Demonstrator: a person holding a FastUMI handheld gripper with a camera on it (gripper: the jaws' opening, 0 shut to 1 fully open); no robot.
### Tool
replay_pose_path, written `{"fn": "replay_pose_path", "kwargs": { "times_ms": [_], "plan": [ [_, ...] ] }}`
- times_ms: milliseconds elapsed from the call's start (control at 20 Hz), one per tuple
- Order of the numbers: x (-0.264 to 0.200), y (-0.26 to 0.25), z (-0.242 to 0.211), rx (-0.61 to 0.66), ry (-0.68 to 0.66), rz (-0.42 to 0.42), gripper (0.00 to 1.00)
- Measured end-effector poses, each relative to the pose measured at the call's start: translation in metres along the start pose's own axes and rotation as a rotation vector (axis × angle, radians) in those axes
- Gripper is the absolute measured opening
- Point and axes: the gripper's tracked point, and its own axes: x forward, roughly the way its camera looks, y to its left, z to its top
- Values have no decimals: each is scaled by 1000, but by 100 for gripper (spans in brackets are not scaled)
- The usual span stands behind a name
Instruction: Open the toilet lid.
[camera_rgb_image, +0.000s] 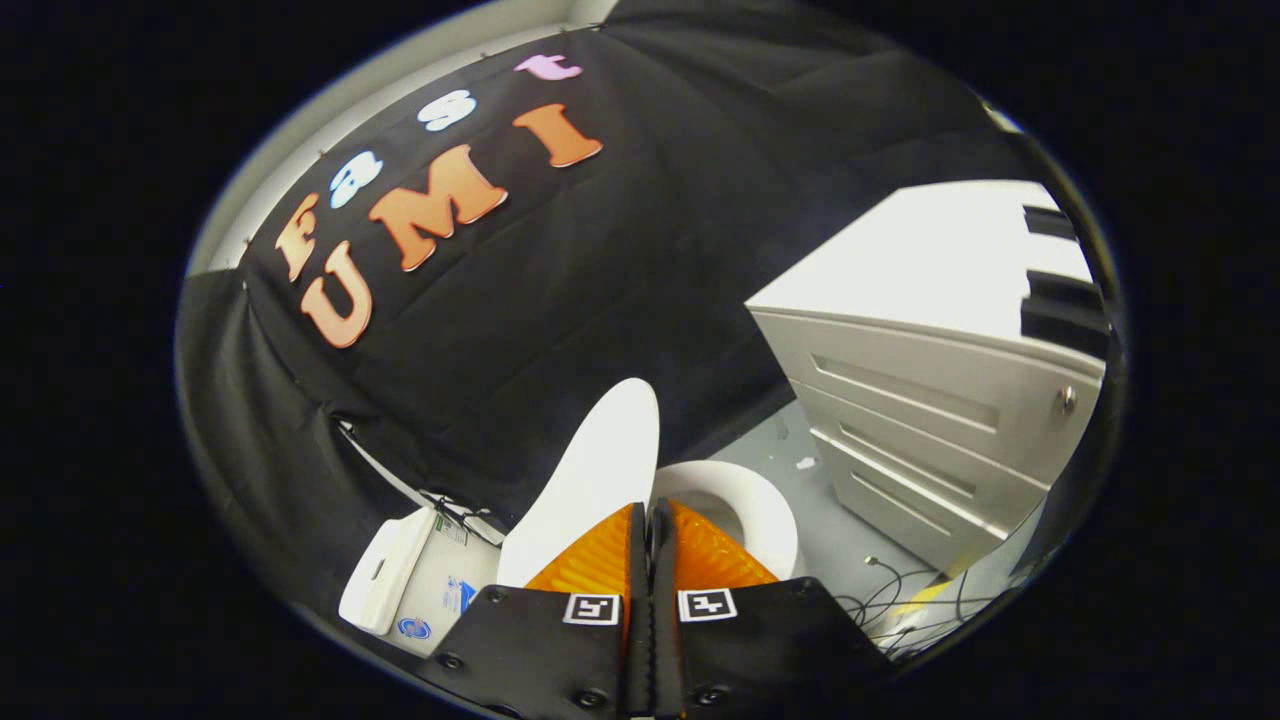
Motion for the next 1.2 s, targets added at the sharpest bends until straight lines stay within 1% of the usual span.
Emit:
{"fn": "replay_pose_path", "kwargs": {
  "times_ms": [200, 400, 500, 650, 900, 1050, 1200],
  "plan": [
    [-5, 57, 25, -129, -24, 54, 8],
    [-14, 100, 34, -246, -27, 90, 8],
    [-16, 115, 37, -273, -22, 102, 8],
    [-20, 137, 41, -281, -18, 122, 8],
    [-25, 175, 43, -364, -24, 134, 8],
    [-30, 209, 45, -377, -26, 177, 8],
    [-36, 239, 42, -424, -9, 228, 8]
  ]
}}
